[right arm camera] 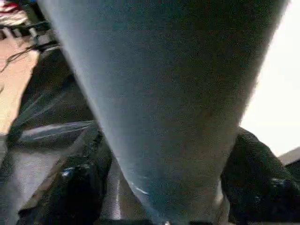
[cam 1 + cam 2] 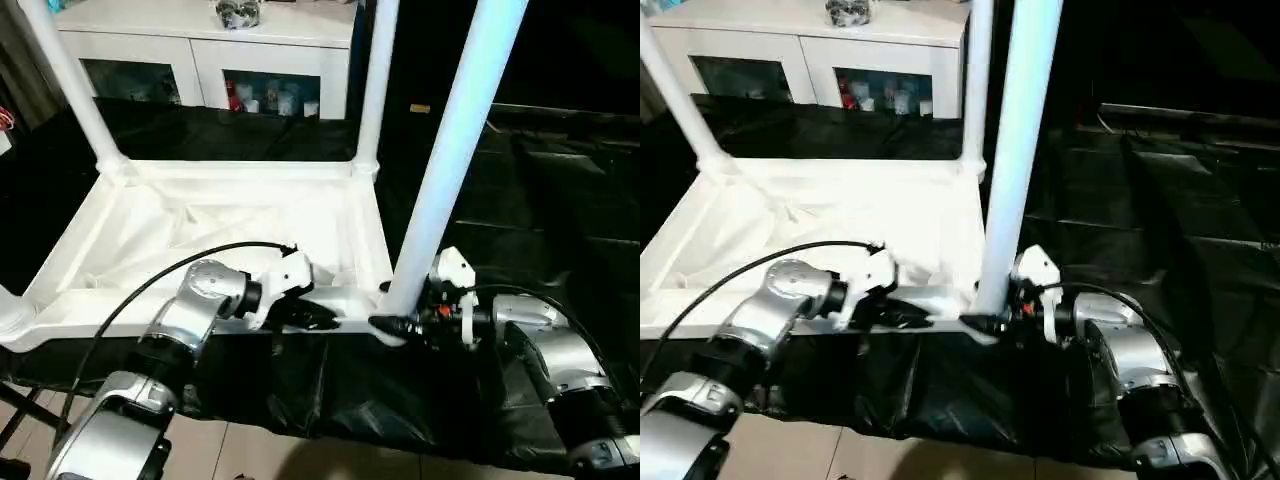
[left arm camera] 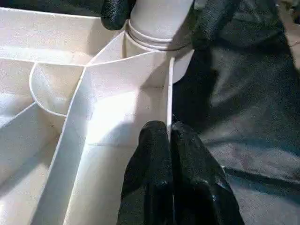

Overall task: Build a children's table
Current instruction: Rotate leg to tighten

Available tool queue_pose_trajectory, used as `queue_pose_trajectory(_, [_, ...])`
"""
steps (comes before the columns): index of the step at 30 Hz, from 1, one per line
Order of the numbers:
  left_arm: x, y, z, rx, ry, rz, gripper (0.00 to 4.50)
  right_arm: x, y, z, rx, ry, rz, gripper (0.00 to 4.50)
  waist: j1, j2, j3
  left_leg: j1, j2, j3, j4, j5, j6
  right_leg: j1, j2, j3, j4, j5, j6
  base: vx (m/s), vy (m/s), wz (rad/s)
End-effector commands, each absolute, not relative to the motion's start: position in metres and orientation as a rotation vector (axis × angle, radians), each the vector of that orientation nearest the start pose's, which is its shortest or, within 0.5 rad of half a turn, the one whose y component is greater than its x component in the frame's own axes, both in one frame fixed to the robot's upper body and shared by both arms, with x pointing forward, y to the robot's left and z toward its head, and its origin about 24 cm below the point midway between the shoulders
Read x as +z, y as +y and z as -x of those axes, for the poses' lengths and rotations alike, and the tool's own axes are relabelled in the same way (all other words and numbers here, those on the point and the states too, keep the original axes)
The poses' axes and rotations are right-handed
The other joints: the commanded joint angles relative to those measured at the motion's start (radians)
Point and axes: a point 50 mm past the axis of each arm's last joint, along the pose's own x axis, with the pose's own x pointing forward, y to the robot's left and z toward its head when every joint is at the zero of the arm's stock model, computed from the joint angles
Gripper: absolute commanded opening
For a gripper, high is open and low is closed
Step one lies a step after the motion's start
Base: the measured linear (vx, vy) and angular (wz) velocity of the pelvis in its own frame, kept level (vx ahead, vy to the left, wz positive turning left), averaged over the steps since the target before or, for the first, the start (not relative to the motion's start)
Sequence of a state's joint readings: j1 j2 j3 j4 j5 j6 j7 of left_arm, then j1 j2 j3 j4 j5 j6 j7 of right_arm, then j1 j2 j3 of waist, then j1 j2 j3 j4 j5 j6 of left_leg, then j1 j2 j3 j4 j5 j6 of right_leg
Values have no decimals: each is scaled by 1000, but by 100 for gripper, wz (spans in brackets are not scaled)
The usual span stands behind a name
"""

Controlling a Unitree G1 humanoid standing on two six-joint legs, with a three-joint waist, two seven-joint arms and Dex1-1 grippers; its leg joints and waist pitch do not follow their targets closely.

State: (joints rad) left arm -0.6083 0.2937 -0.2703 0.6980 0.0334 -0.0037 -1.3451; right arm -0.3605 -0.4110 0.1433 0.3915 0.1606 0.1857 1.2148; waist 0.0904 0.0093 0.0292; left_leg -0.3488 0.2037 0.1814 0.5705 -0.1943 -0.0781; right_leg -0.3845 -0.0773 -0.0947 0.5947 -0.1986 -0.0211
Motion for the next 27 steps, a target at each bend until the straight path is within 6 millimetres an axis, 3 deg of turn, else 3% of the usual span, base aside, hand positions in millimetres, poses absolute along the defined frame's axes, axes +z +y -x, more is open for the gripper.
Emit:
queue_pose_trajectory(1, [52,112,-313,-1520,370,-344,0,24,-153,-268,1357,487,96,294,1,-7,-45,0,40,-7,-59,-150,85,47,-76,56,-70,-168,-210,0,0,0])
queue_pose_trajectory(7, [53,117,-314,-1527,382,-351,0,24,-152,-263,1389,504,83,241,2,-8,-44,1,39,-7,-60,-156,76,47,-77,56,-71,-183,-204,0,0,0])
queue_pose_trajectory(18, [51,117,-314,-1501,372,-339,0,22,-149,-257,1395,523,55,233,5,-6,-45,1,39,-7,-59,-149,76,47,-77,56,-70,-174,-203,0,0,0])
queue_pose_trajectory(21, [50,112,-317,-1444,356,-327,0,18,-147,-258,1347,507,32,233,5,-8,-45,1,40,-8,-59,-151,74,47,-77,56,-71,-176,-203,0,0,0])
queue_pose_trajectory(24, [49,105,-319,-1400,345,-313,0,12,-142,-264,1241,480,36,233,3,-8,-41,3,39,-8,-63,-184,59,44,-79,56,-78,-239,-189,0,0,0])
queue_pose_trajectory(27, [45,93,-323,-1316,338,-312,0,0,-137,-277,1014,487,42,232,-10,-9,-36,5,36,-13,-69,-227,31,39,-80,55,-87,-328,-168,0,0,0])
